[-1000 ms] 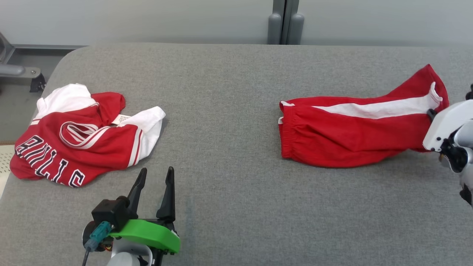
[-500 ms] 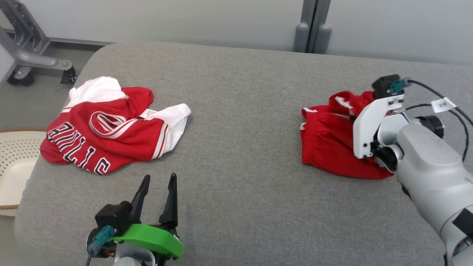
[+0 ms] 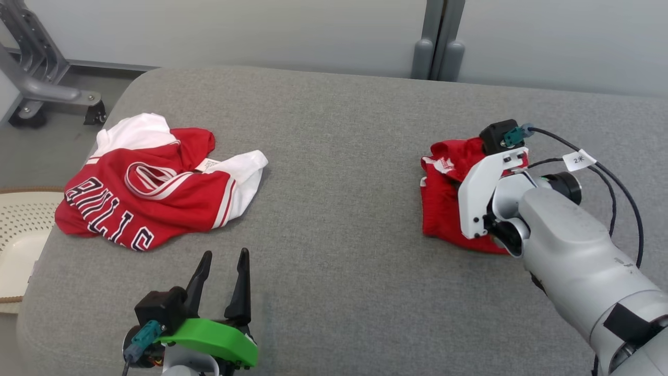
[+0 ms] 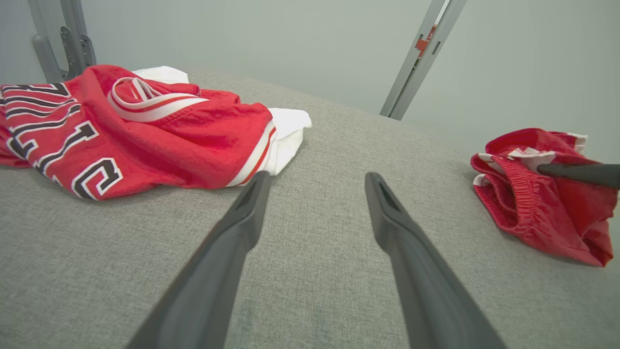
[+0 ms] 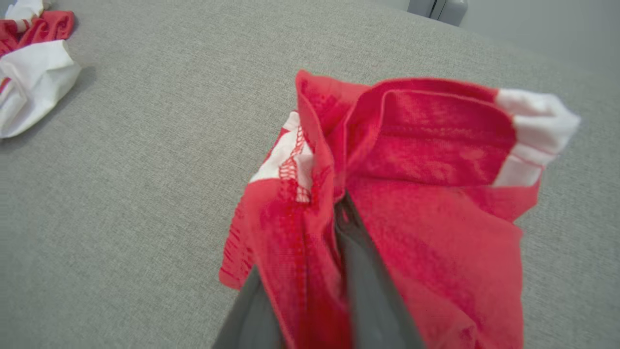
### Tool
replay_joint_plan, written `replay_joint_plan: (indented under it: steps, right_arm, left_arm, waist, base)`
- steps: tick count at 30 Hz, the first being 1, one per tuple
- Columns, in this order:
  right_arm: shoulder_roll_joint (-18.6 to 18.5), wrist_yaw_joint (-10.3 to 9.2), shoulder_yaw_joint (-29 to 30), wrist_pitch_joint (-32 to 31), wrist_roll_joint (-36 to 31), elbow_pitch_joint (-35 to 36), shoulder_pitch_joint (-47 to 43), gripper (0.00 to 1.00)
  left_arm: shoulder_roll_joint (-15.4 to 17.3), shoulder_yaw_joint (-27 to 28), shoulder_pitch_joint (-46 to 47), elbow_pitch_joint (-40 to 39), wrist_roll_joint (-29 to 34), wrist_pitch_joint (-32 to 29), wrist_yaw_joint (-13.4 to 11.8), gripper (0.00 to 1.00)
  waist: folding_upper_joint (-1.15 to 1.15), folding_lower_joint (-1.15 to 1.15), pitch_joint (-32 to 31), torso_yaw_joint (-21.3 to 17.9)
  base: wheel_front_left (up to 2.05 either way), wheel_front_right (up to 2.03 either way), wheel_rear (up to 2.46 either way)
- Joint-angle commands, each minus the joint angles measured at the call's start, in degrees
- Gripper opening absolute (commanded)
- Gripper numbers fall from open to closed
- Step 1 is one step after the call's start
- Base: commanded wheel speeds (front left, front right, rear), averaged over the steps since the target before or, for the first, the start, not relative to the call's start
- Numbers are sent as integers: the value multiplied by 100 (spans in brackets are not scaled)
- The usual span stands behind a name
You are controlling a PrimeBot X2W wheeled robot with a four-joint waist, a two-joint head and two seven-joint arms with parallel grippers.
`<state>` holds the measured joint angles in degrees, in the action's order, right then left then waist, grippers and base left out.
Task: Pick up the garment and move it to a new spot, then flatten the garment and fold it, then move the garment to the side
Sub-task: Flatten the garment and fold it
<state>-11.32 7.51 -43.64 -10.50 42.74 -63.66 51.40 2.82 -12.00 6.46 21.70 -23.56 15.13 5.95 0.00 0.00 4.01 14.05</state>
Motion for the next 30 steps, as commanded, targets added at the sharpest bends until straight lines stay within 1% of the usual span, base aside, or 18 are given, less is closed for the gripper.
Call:
replay_joint_plan:
  steps: [1, 3, 8, 12, 17, 21, 23, 25, 27, 30]
  right_arm:
    - [45, -4, -49, 80, 91, 58, -98, 100]
    - [63, -4, -106, 169, 216, 223, -157, 100]
    - [-176, -4, -255, 483, 629, 872, -345, 100]
    - [-602, -4, -216, 1102, 878, 1427, -475, 100]
    - [-1071, -4, 76, 1870, 1058, 1534, -701, 100]
    - [-1341, -4, 479, 2444, 1073, 1432, -955, 100]
    - [-1396, -4, 760, 2547, 1013, 1459, -1153, 100]
    - [-1432, -4, 1243, 2576, 771, 1709, -1343, 100]
    - [-1329, -4, 1682, 2564, 457, 1963, -1715, 100]
    - [-1123, -4, 2128, 2567, 24, 2207, -2100, 100]
  left_arm:
    - [13, 21, -36, 10, 60, 2, -13, 100]
    - [13, 37, -57, 15, 75, 2, -14, 100]
    - [13, 96, -151, 9, 79, 3, -30, 100]
    - [13, 114, -212, -22, 44, 2, -31, 100]
    - [14, 74, -232, -45, -1, 2, -34, 100]
    - [14, 39, -243, -67, -3, 2, -32, 100]
    - [14, 68, -269, -91, -6, 2, -42, 100]
    - [13, 113, -283, -159, -2, 2, -45, 100]
    - [13, 141, -311, -208, 5, 2, -42, 100]
    - [13, 134, -292, -212, 7, 2, -31, 100]
  waist:
    - [0, 0, -43, -67]
    - [0, 0, -84, -118]
    - [0, 0, -187, -268]
    - [0, 0, -230, -399]
    - [0, 0, -247, -459]
    - [0, 0, -253, -425]
    - [0, 0, -265, -407]
    - [0, 0, -255, -429]
    - [0, 0, -251, -464]
    - [0, 0, -238, -486]
  base:
    - [0, 0, 0]
    - [0, 0, 0]
    - [0, 0, 0]
    - [0, 0, 0]
    - [0, 0, 0]
    - [0, 0, 0]
    - [0, 0, 0]
    - [0, 0, 0]
    - [0, 0, 0]
    - [0, 0, 0]
